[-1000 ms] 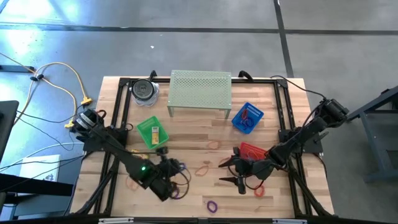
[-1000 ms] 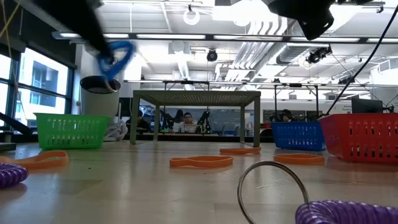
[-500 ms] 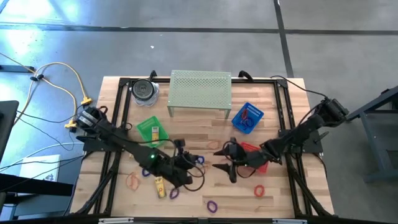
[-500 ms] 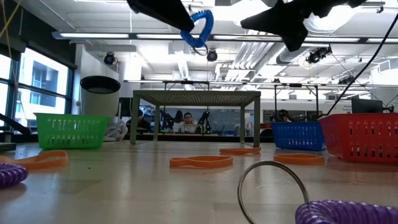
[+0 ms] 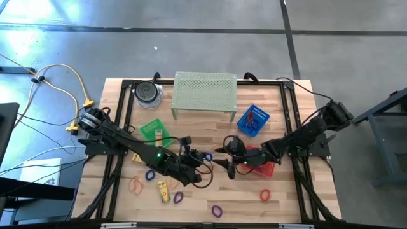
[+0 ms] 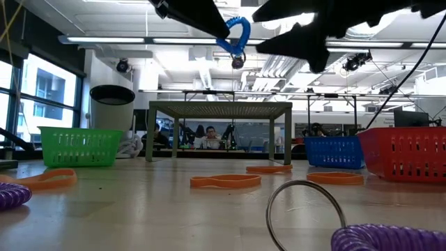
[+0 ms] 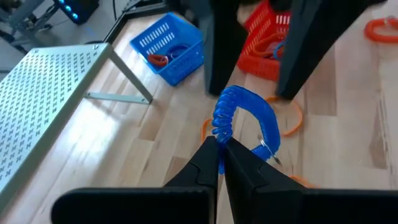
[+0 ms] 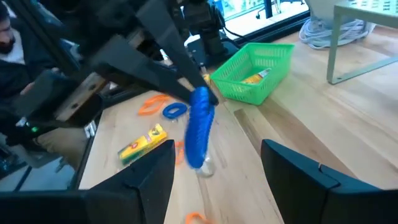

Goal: Pick & Place Office Desk Supplies
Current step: Put the blue spring keychain into the blue basket

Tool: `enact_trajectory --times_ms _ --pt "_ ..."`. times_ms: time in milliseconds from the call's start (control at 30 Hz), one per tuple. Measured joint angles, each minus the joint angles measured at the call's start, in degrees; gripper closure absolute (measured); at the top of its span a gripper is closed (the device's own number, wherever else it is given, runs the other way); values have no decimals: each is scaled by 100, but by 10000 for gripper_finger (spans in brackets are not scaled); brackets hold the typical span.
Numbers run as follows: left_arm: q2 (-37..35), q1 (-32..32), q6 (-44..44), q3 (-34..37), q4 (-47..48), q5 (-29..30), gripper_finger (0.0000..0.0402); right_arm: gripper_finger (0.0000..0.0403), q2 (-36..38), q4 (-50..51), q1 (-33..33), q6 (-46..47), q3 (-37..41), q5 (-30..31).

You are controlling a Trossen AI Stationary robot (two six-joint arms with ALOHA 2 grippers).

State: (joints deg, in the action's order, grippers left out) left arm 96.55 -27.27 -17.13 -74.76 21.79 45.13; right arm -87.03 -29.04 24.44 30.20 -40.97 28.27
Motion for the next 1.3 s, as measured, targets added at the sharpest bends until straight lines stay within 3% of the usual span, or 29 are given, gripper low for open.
enact_trajectory --times_ms 233,433,567,800,1100,1300 --pt "0 0 108 0 -74 -2 397 176 -592 -1182 -80 -499 -2 -373" --pt "0 0 175 0 -93 -40 397 191 -725 -1211 -146 -614 0 -371" --pt "0 0 182 0 -103 -106 397 243 -725 -1210 -132 -798 0 -382" --pt "0 0 180 0 -106 -106 397 383 -725 -1086 -135 -1118 0 -422" --pt "122 -8 64 0 -102 -497 388 395 -725 -1009 -128 -1152 0 -627" --pt "267 -49 895 1 -277 -577 331 398 -725 -878 -118 -1119 0 -724"
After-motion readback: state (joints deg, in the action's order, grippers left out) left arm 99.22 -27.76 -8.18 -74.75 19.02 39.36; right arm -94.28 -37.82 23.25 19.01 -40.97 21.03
